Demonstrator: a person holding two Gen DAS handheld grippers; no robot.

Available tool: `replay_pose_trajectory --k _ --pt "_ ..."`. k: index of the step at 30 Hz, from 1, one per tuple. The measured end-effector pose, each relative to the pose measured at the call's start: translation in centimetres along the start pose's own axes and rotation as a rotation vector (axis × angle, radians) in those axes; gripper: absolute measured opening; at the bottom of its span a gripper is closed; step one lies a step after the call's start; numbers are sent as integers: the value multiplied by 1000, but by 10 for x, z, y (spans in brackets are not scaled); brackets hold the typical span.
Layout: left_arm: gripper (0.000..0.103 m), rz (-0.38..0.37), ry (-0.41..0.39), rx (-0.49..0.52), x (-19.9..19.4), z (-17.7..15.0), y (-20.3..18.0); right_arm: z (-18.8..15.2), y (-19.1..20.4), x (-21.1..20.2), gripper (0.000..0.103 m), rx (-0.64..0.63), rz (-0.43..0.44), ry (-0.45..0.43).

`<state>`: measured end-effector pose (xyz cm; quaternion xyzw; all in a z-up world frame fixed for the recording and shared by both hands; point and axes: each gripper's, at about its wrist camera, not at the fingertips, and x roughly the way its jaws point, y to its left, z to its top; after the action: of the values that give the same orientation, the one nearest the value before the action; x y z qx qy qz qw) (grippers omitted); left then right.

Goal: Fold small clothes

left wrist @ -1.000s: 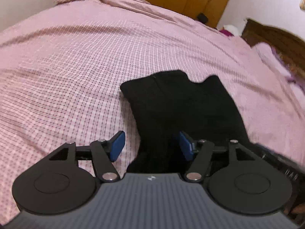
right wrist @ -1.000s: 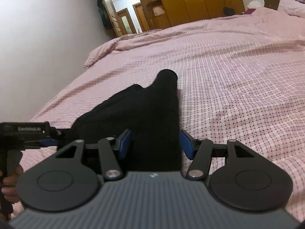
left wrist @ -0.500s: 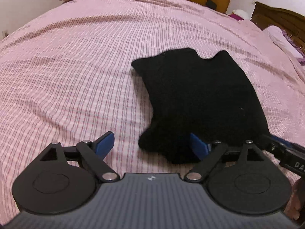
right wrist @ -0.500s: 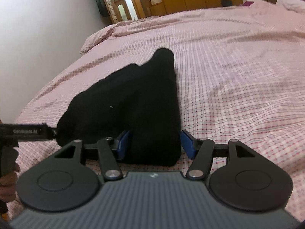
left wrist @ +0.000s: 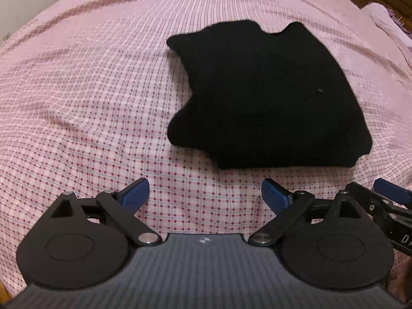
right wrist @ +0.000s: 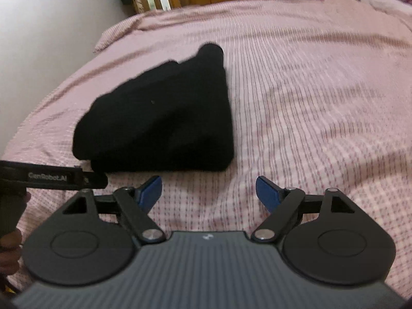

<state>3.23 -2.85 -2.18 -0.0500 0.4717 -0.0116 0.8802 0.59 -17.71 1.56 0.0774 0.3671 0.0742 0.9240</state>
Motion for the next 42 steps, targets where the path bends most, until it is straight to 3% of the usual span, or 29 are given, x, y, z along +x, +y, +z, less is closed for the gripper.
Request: replay_pose_trajectory --k 15,42 --pt "103 32 8 4 23 -1 -5 -4 -8 21 81 39 2 39" --pt "103 49 -3 36 27 -6 -13 -5 -11 23 81 57 8 40"
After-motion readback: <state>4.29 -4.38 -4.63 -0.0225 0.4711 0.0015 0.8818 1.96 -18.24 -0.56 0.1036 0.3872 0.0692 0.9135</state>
